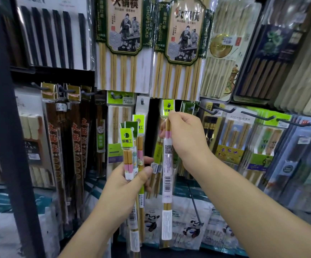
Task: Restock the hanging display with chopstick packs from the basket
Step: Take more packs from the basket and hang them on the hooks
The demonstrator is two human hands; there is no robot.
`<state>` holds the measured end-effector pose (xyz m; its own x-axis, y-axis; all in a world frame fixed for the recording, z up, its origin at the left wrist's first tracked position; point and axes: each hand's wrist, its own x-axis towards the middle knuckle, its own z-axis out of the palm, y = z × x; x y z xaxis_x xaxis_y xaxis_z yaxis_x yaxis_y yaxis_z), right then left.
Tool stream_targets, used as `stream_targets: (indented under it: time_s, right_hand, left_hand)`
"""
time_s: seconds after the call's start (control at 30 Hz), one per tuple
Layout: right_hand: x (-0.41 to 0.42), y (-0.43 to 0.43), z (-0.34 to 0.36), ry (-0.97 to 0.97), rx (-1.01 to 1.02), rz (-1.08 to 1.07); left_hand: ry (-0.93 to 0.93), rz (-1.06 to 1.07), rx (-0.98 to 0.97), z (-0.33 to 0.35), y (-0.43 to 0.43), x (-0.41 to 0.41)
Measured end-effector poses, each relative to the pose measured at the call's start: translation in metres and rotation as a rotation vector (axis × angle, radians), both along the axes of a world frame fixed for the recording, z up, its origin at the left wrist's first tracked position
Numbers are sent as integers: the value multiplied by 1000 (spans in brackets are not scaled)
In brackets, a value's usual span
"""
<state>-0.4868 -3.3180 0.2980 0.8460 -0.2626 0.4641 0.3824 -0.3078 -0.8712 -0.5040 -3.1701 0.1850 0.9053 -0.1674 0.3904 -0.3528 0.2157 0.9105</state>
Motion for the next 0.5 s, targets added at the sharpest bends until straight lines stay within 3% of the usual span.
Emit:
stream_targets:
  time_s: [0.33,0.5]
  right_hand:
    - [3,-1,1,13,46,2]
    - [6,-8,-8,46,-133,-93]
  left_hand:
    - [-5,-35,25,0,0,1]
    - [31,-68,-37,-1,-1,2]
